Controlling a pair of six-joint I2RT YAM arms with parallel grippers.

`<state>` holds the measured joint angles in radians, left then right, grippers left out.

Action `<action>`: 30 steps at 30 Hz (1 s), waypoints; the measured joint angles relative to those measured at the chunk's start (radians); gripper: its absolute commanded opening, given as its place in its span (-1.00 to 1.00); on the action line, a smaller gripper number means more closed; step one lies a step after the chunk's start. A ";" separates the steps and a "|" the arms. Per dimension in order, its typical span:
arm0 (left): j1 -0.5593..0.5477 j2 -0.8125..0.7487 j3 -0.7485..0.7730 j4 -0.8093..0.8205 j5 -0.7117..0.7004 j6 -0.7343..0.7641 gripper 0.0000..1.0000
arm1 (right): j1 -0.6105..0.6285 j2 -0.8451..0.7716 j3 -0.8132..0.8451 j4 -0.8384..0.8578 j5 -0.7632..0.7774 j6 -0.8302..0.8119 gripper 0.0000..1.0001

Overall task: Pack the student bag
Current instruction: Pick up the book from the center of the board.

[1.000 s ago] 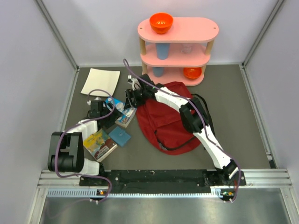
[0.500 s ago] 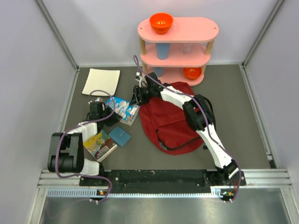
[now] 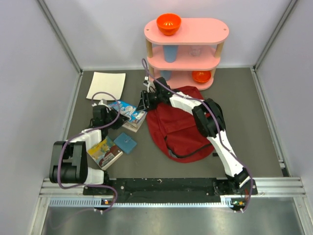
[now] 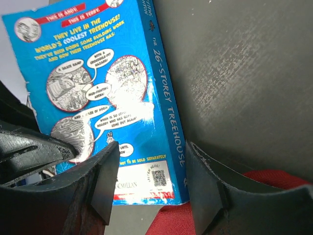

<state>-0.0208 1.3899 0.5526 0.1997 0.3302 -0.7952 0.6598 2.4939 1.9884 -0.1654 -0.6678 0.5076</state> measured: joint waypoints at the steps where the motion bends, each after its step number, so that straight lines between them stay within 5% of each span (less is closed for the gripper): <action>1: 0.000 0.000 0.000 0.007 0.003 -0.005 -0.80 | 0.000 -0.001 -0.001 0.001 0.000 0.000 0.08; 3: 0.000 0.000 0.000 0.018 0.006 -0.014 -1.00 | 0.000 -0.004 -0.009 0.001 -0.002 0.000 0.08; 7: 0.001 0.000 -0.001 0.019 0.003 -0.022 -1.00 | 0.000 -0.006 -0.013 0.000 -0.006 0.000 0.09; 13: 0.002 -0.003 -0.004 0.026 0.020 -0.021 -1.00 | 0.002 -0.034 -0.039 -0.003 -0.010 -0.002 0.50; 17: 0.001 -0.077 -0.009 -0.005 0.050 0.005 -1.00 | 0.008 -0.089 -0.069 -0.039 -0.007 -0.011 0.60; 30: -0.011 -0.433 0.136 -0.174 0.289 0.168 -1.00 | -0.008 -0.621 -0.451 0.076 0.003 -0.011 0.83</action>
<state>-0.0319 0.9573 0.6888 0.0261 0.6193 -0.6273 0.6514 1.8732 1.5372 -0.0895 -0.6647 0.4969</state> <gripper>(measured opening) 0.059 0.905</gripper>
